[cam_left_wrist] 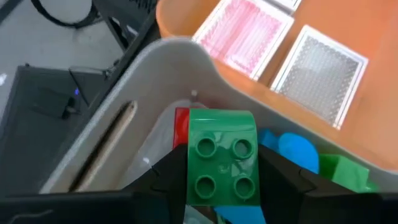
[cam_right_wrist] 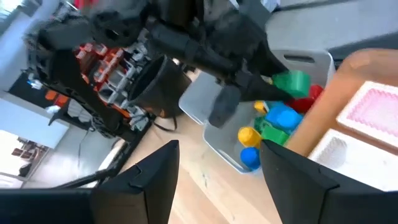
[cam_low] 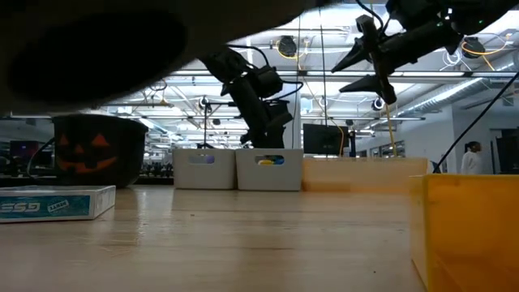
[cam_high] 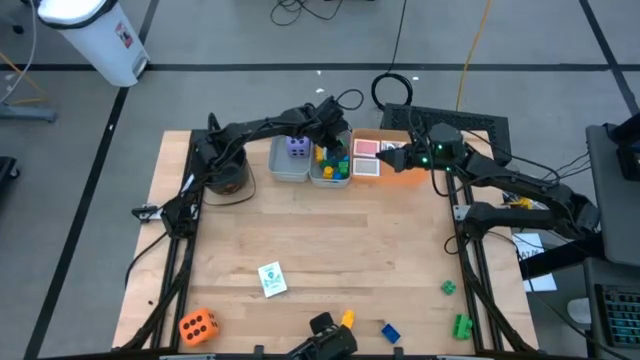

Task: Pick & Place Toys
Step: Put the green gamepiece into the right gray bin

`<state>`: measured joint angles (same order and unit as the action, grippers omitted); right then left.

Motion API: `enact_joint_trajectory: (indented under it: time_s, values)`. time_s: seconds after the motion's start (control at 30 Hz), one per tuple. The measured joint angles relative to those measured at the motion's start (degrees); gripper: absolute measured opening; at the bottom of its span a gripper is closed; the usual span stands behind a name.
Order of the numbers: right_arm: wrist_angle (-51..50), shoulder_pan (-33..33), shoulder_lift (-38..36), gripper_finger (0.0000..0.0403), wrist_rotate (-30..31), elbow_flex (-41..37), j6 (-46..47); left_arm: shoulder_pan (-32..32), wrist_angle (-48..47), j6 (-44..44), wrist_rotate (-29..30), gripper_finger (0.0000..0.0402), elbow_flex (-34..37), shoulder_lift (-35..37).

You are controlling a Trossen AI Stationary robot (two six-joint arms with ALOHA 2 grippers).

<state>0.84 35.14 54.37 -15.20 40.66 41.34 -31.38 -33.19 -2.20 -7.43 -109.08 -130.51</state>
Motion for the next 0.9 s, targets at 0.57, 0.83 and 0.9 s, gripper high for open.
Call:
enact_joint_trajectory:
  time_s: [0.57, 0.83, 0.9]
  values:
    - [-0.2, 0.0, -0.09, 0.0212, -0.02, 0.02, -0.01, -0.51, -1.05, 1.33, 0.0, 0.0226, 0.0, -0.24]
    - [0.27, 0.02, -0.09, 0.0212, 0.04, 0.02, -0.02, -0.75, -1.49, 1.02, -0.45, 0.0271, -0.2, 4.22]
    - [1.03, 0.02, -0.09, 0.0212, 0.06, 0.02, -0.15, -0.77, -1.87, 0.85, -1.48, 0.0278, -0.2, 6.28]
